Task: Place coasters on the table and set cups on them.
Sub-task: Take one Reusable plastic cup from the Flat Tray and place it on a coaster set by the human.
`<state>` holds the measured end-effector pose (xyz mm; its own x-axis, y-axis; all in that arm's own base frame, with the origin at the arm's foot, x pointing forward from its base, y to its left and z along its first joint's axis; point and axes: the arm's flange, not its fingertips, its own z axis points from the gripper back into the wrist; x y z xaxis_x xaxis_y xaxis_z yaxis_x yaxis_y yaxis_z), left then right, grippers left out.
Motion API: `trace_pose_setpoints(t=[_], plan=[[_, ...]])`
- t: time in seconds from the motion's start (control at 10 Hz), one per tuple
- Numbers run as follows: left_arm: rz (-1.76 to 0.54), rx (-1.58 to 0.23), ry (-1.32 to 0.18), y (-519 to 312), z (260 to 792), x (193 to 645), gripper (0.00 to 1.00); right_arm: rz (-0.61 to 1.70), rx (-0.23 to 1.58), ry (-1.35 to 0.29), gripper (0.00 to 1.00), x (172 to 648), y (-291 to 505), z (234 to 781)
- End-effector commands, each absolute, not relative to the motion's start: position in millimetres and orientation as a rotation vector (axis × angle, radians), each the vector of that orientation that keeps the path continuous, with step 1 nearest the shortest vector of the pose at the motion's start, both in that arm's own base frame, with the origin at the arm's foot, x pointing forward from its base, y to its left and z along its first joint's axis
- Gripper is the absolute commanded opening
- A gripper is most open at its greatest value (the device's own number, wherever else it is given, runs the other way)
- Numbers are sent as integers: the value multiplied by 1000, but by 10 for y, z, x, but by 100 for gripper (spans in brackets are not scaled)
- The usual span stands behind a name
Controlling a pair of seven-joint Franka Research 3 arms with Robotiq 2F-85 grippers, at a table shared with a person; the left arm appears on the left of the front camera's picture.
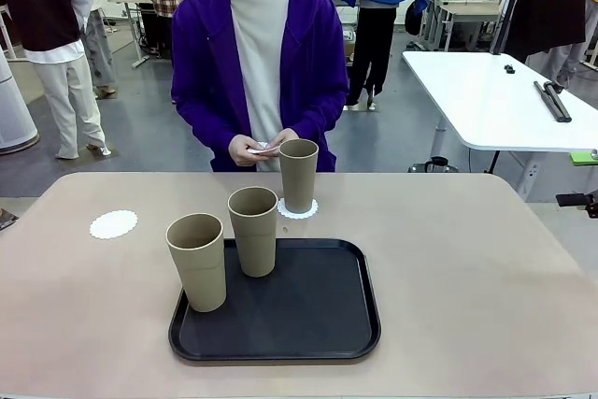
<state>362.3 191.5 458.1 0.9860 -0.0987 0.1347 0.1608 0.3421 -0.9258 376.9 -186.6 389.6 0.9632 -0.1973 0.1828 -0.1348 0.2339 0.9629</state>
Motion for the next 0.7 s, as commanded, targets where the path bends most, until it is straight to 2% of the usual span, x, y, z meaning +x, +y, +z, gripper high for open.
trace_pose_setpoints(t=[0.0,0.2,0.4,0.6], plan=[[-370,-1016,-169,1459,4964,3542,100,-32,1339,-279,100,3746,-1874,3903],[-680,-806,-137,933,5285,3423,100,-32,1339,-279,100,3746,-1874,3903],[-821,-562,-114,427,5367,3407,100,-32,1339,-279,100,3746,-1874,3903],[-907,-370,-168,-25,5339,3402,100,-32,1339,-279,100,3746,-1874,3903]])
